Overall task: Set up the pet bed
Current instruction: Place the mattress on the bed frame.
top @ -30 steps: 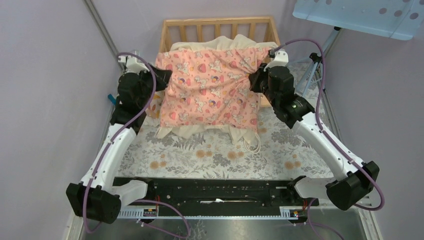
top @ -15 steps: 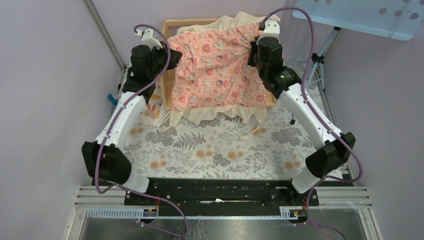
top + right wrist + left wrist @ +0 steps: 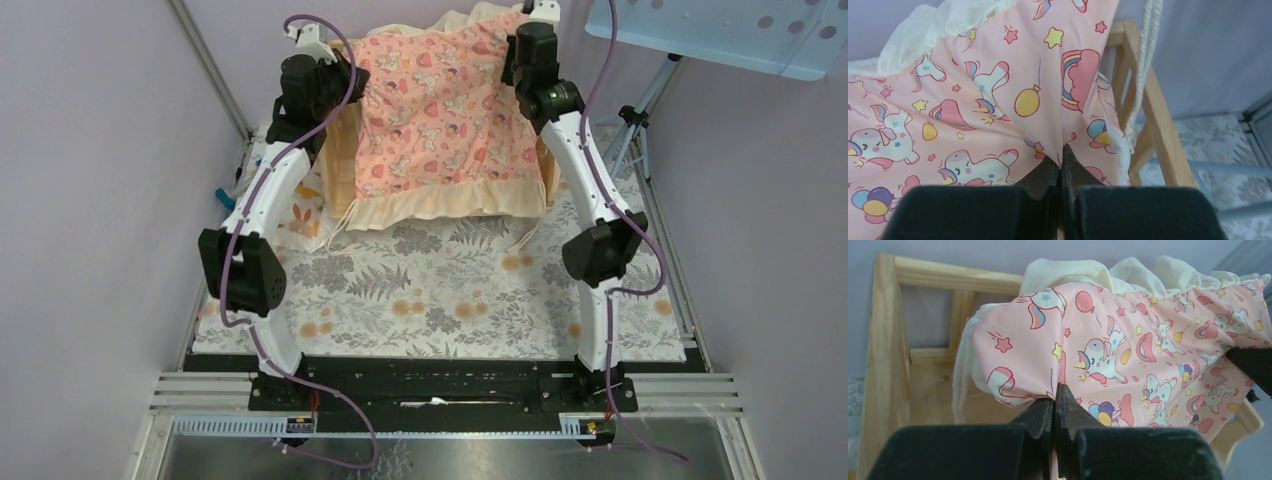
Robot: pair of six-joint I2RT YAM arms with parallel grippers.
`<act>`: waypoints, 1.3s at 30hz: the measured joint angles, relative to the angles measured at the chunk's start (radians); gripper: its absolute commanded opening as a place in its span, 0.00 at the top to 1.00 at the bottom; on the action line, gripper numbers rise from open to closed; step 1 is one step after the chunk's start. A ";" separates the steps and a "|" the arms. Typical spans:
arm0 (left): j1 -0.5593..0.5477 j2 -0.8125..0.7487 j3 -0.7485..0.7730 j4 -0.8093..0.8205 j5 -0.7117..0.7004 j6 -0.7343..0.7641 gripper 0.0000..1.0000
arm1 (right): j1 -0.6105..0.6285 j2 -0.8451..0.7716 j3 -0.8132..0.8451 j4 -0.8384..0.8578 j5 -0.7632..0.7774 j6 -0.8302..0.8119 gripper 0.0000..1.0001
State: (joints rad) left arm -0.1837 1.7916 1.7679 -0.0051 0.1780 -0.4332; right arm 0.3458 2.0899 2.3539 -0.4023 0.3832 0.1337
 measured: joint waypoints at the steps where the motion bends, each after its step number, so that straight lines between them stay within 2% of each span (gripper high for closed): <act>1: 0.003 0.032 0.035 0.003 -0.004 0.000 1.00 | -0.009 0.061 0.093 -0.016 -0.011 -0.001 0.99; 3: 0.007 0.084 0.088 0.007 -0.010 0.000 1.00 | -0.024 0.143 0.208 -0.038 -0.034 0.000 0.96; 4: 0.010 0.110 0.113 0.007 -0.013 -0.001 1.00 | -0.030 0.175 0.246 -0.041 -0.045 0.002 0.91; 5: 0.012 0.141 0.145 0.006 -0.015 -0.001 0.98 | -0.037 0.203 0.270 -0.041 -0.058 0.004 0.78; 6: 0.014 0.164 0.167 0.006 -0.018 -0.002 0.83 | -0.044 0.221 0.275 -0.040 -0.077 0.009 0.61; 7: 0.016 0.194 0.196 0.002 -0.021 -0.002 0.57 | -0.050 0.233 0.272 -0.037 -0.095 0.016 0.46; 8: 0.019 0.222 0.221 -0.001 -0.029 0.000 0.38 | -0.058 0.244 0.261 -0.025 -0.114 0.021 0.36; 10: 0.028 0.274 0.265 -0.004 -0.048 -0.006 0.19 | -0.074 0.263 0.245 -0.011 -0.145 0.029 0.26; 12: 0.040 0.311 0.289 -0.010 -0.065 -0.005 0.09 | -0.087 0.283 0.246 -0.008 -0.158 0.036 0.21; 17: 0.043 0.327 0.293 -0.003 -0.065 -0.019 0.04 | -0.107 0.295 0.238 -0.009 -0.170 0.039 0.15; 21: 0.043 0.294 0.264 -0.005 -0.065 -0.015 0.03 | -0.105 0.238 0.162 -0.006 -0.192 0.039 0.11; 24: 0.046 0.229 0.219 -0.030 -0.057 -0.003 0.03 | -0.105 0.182 0.106 -0.029 -0.215 0.040 0.09; 31: 0.059 0.006 0.143 -0.156 -0.072 0.074 0.03 | -0.105 0.041 0.093 -0.138 -0.227 0.028 0.07; 36: 0.061 -0.151 0.042 -0.224 -0.147 0.133 0.02 | -0.105 -0.091 0.029 -0.200 -0.175 0.011 0.06; 39: 0.061 -0.184 -0.009 -0.275 -0.176 0.157 0.02 | -0.105 -0.159 -0.035 -0.253 -0.125 -0.003 0.06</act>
State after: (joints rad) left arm -0.1230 1.6077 1.7592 -0.2802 0.0021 -0.2760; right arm 0.2413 1.9305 2.3184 -0.6556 0.2581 0.1307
